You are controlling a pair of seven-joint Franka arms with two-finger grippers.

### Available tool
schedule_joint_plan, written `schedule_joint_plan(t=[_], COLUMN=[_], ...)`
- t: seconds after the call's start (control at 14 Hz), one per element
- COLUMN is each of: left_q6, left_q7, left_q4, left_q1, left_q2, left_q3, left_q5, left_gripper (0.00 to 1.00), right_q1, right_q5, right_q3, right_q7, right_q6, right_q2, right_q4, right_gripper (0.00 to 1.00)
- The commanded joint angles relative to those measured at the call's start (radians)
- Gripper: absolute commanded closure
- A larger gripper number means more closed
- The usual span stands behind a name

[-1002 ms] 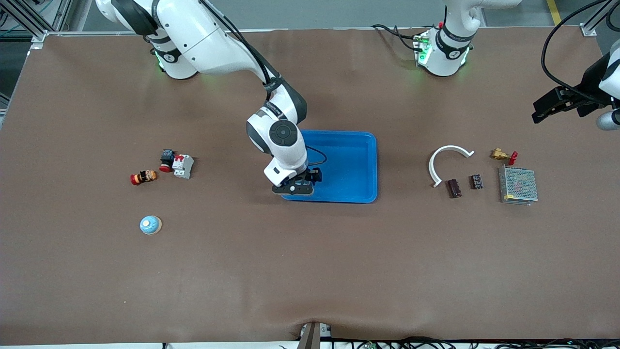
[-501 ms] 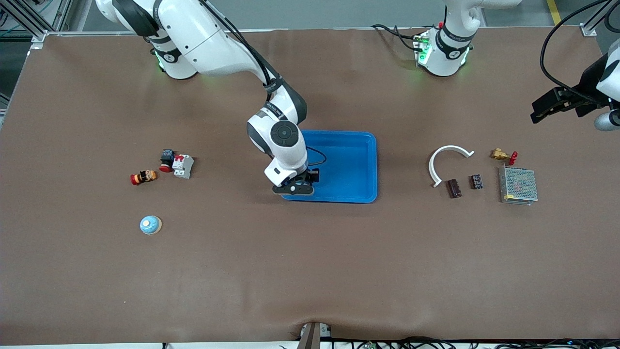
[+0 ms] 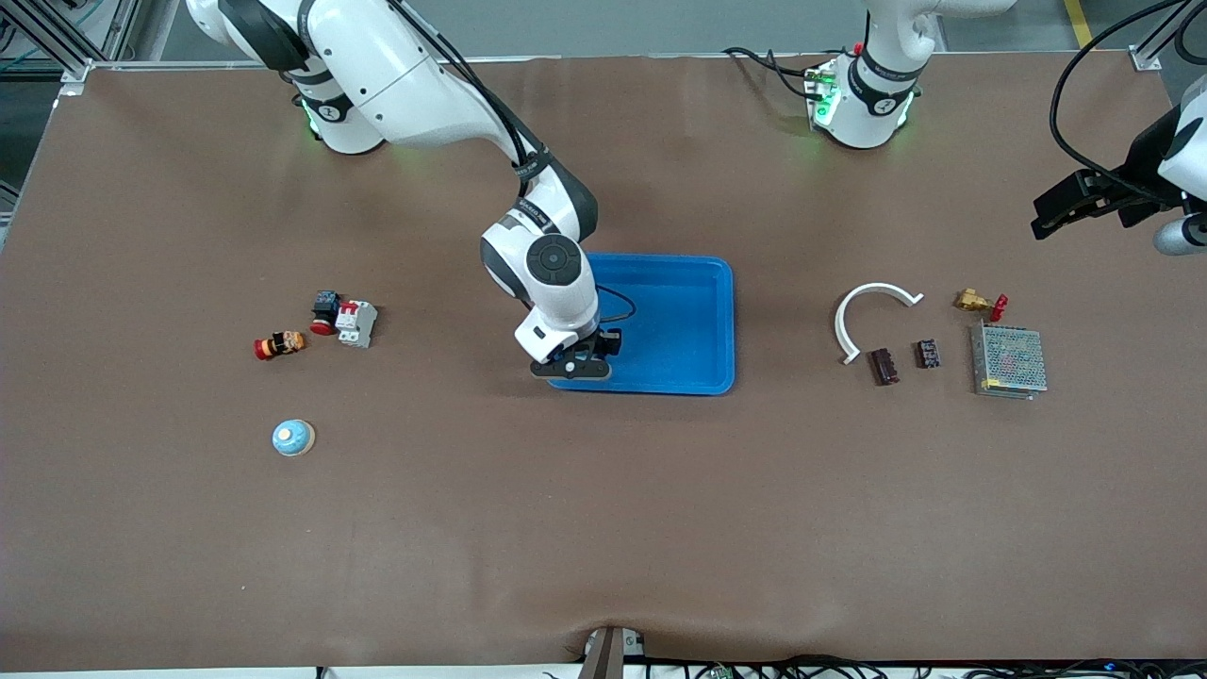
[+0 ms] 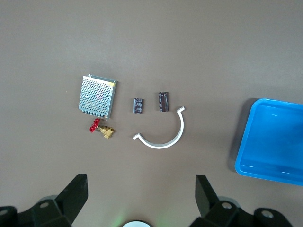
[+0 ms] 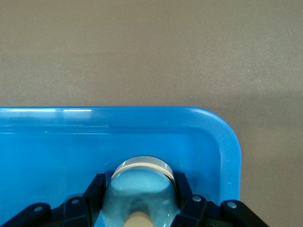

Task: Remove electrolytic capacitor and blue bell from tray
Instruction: 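Lower the right gripper and grasp the second blue bell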

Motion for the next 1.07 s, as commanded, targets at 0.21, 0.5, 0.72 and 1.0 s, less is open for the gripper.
schedule_joint_plan(t=[0.21, 0.5, 0.72, 1.0], left_q6=[-0.009, -0.009, -0.009, -0.009], left_q7=[0.02, 0.02, 0.02, 0.02], left_q4=[0.001, 0.001, 0.0, 0.003], left_q1=[0.0, 0.0, -0.002, -0.002], left_q2=[-0.009, -0.008, -0.008, -0.008], left_q3=[0.005, 0.005, 0.005, 0.004], left_q5=[-0.019, -0.019, -0.019, -0.019], left_gripper=[0.0, 0.0, 0.0, 0.0], right_q1=[0.012, -0.002, -0.056, -0.166], right_q5=[-0.011, -0.005, -0.001, 0.045], right_q3=[-0.002, 0.0, 0.0, 0.002], right_q7=[0.04, 0.024, -0.078, -0.288], right_q6=[-0.144, -0.207, -0.272, -0.364], right_q2=[-0.071, -0.12, -0.156, -0.187], right_q4=[0.009, 0.013, 0.018, 0.042], right_gripper=[0.57, 0.57, 0.57, 0.57])
